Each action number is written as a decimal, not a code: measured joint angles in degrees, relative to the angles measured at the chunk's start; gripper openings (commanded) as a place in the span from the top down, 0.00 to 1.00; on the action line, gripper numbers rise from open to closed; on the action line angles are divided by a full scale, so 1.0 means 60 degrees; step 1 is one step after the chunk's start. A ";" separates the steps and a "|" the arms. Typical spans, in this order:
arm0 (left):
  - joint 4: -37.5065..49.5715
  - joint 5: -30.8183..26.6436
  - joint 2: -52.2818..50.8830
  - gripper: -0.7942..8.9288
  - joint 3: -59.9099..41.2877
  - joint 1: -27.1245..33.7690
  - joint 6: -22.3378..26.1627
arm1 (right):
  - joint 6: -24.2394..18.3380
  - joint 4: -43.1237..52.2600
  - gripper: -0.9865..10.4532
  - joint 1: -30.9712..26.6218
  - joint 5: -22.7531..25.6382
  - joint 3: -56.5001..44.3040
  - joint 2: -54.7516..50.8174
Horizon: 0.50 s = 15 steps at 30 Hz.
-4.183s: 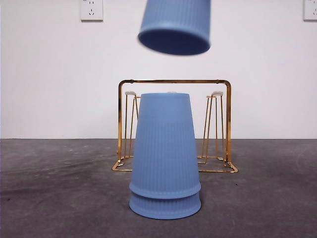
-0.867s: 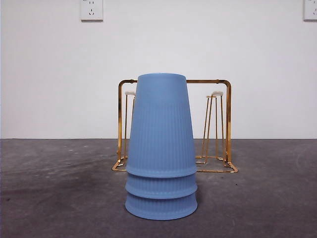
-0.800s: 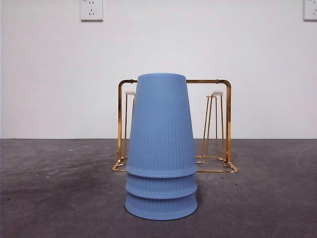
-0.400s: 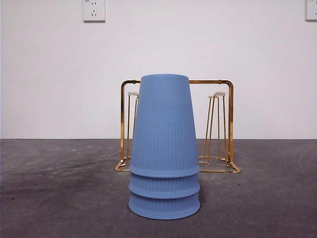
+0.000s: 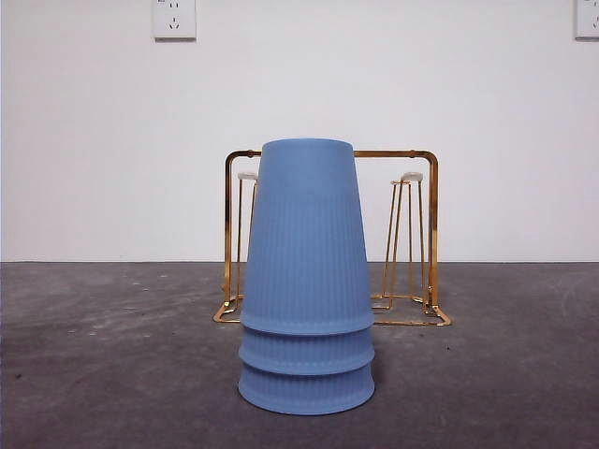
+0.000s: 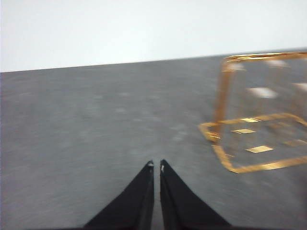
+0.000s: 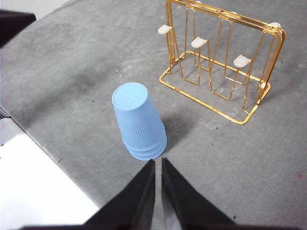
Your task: The left arm pick up the left cup on cup holder and place it on desk, then the right arm insert the right cup into the first cup, and then the left arm insert the mid cup into the first cup
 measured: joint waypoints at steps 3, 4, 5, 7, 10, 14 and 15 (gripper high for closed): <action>0.0976 -0.0058 -0.0732 0.90 -0.1180 0.0787 -0.0197 | 0.0000 0.0000 0.90 0.0000 0.0000 0.0000 0.0000; 0.1231 -0.0062 -0.0973 0.90 -0.1545 0.0965 -0.0288 | 0.0000 0.0000 0.90 0.0000 0.0004 0.0000 0.0000; 0.1399 -0.0058 -0.1282 0.90 -0.1974 0.1169 -0.0375 | 0.0000 -0.0004 0.90 0.0000 0.0004 0.0000 0.0004; 0.1392 -0.0062 -0.1643 0.90 -0.2459 0.1373 -0.0495 | 0.0000 -0.0004 0.90 0.0000 0.0004 0.0000 0.0000; 0.1362 -0.0062 -0.1960 0.90 -0.3009 0.1523 -0.0554 | 0.0000 0.0000 0.90 0.0000 0.0000 0.0000 0.0004; 0.1180 -0.0058 -0.2510 0.90 -0.3417 0.1665 -0.0637 | 0.0000 0.0000 0.90 0.0000 0.0004 0.0000 0.0004; 0.1089 -0.0062 -0.2652 0.90 -0.3417 0.1676 -0.0641 | 0.0000 -0.0004 0.90 0.0000 0.0000 0.0000 0.0000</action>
